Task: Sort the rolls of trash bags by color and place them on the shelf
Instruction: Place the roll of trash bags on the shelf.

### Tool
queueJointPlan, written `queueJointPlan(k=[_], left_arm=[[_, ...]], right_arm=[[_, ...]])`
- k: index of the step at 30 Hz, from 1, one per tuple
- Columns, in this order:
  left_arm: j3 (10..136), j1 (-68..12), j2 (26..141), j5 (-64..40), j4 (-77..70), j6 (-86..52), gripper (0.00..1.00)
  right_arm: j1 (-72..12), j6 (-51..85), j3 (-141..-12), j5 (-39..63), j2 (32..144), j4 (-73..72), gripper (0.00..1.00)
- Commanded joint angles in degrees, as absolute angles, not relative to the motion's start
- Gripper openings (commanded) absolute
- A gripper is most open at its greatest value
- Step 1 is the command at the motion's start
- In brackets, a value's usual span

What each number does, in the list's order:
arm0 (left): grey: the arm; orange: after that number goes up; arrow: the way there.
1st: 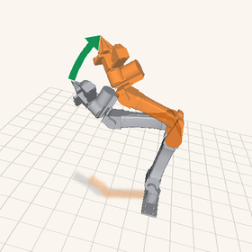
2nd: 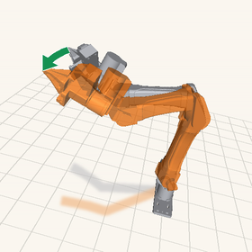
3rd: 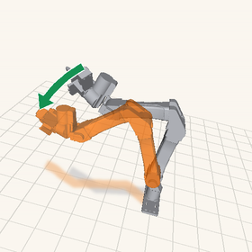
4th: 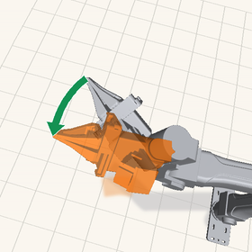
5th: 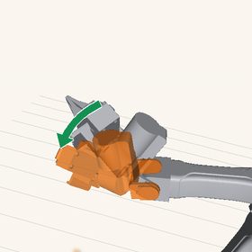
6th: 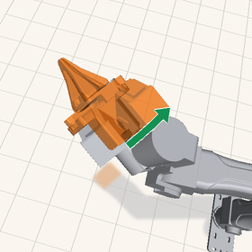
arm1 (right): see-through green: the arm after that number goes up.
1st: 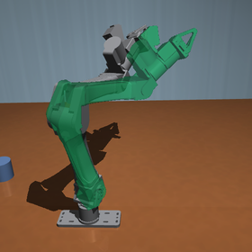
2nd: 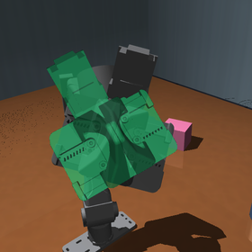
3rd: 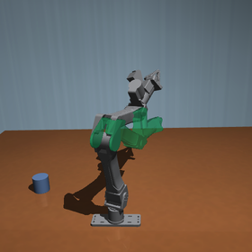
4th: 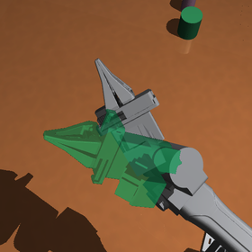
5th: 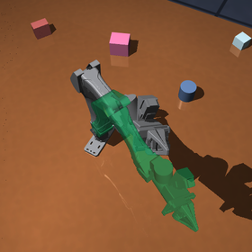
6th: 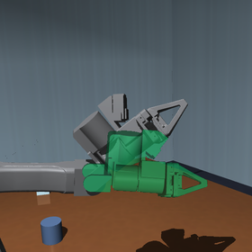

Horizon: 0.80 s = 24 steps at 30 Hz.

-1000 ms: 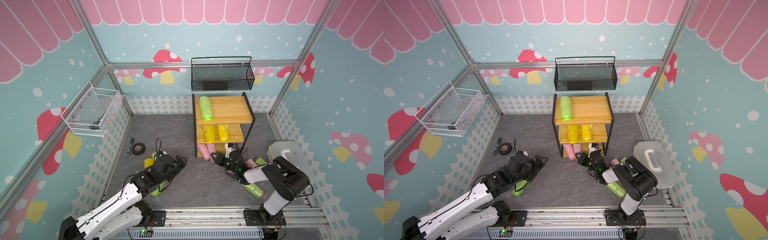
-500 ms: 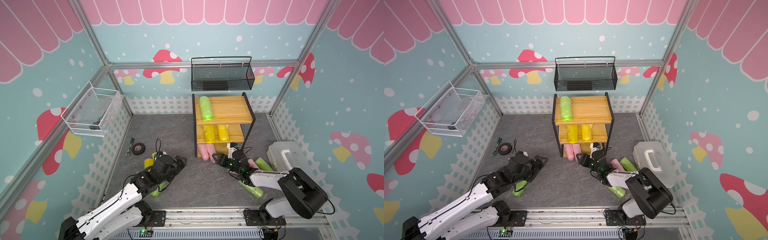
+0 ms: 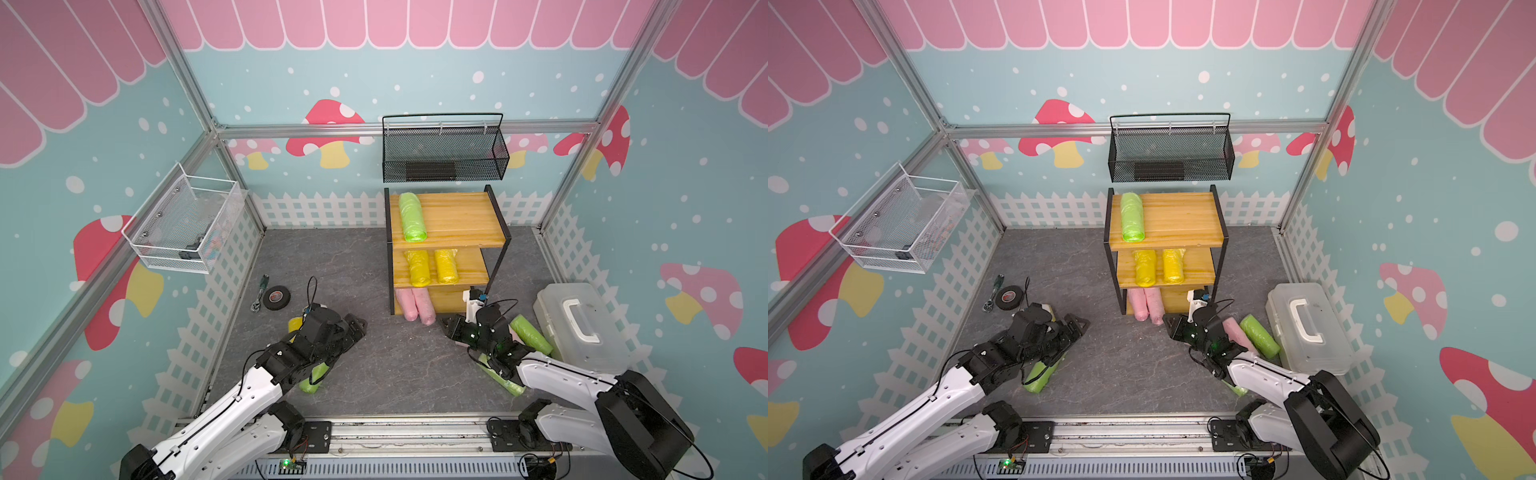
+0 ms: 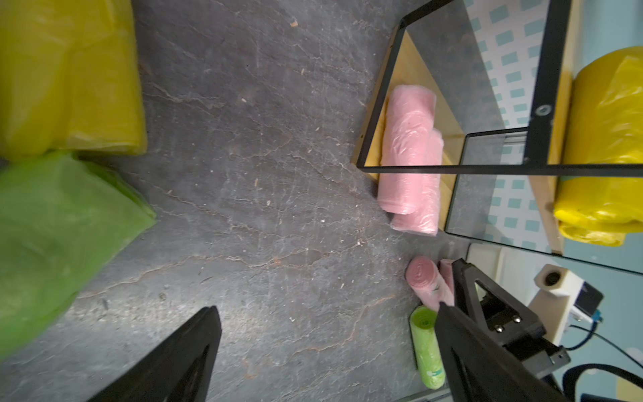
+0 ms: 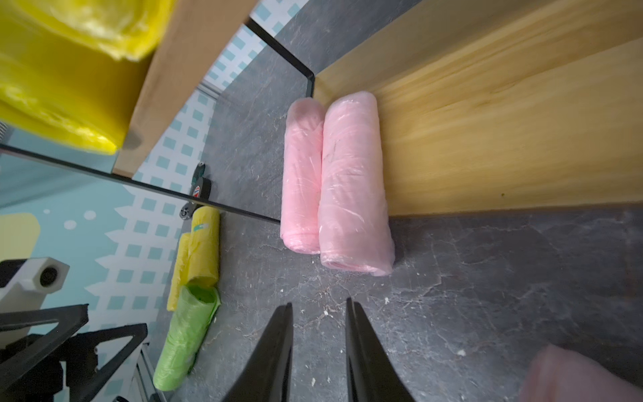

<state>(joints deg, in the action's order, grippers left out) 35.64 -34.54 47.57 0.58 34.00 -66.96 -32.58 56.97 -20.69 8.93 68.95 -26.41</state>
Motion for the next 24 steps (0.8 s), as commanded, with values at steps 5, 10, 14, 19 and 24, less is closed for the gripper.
queueJointPlan(k=[5,10,14,19,24], left_arm=[[37.4,-33.8,46.7,0.0,39.6,-62.9,0.98],[37.4,-33.7,45.5,0.5,41.0,-62.7,0.98],[38.2,-33.4,44.9,1.2,42.9,-61.6,0.98],[38.9,-32.7,45.0,2.9,45.7,-60.9,0.98],[38.8,-29.9,45.7,4.0,48.2,-59.5,0.98]], right_arm=[[-32.6,59.2,-23.2,15.2,78.4,-32.3,0.21],[-32.6,60.5,-24.3,15.9,84.0,-36.4,0.19],[-32.6,60.1,-26.1,14.9,85.9,-36.8,0.19],[-32.5,58.4,-28.0,11.9,86.6,-36.7,0.19],[-32.4,57.4,-28.7,11.6,86.3,-36.1,0.21]])
